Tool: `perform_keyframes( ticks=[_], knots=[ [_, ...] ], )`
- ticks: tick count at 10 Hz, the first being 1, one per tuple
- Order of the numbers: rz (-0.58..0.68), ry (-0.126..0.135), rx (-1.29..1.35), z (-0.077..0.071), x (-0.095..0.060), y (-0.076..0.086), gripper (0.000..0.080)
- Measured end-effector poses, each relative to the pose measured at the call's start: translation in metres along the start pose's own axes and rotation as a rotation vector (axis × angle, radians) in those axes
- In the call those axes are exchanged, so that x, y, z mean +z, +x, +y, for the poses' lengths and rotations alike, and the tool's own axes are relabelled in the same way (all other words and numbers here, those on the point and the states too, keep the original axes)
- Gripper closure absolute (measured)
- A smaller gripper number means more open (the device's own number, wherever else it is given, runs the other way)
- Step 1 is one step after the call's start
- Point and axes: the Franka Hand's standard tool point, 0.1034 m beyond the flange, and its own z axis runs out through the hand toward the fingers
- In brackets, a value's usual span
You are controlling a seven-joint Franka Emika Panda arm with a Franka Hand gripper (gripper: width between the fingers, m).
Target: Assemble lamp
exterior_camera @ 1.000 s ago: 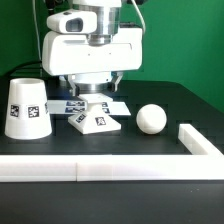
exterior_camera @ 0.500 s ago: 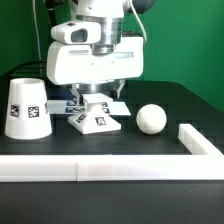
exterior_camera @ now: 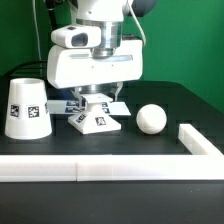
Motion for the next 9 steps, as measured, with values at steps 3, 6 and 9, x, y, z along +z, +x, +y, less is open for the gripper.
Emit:
perform_keyframes(
  ticks=[3, 6, 9],
  knots=[
    [0.0, 0.0, 0.0, 0.0, 0.0, 0.0, 0.0265],
    [0.0, 0.0, -0.014, 0.002, 0.0, 0.003, 0.0265],
    [0.04, -0.02, -0.053, 0.026, -0.004, 0.044, 0.0263]
  ],
)
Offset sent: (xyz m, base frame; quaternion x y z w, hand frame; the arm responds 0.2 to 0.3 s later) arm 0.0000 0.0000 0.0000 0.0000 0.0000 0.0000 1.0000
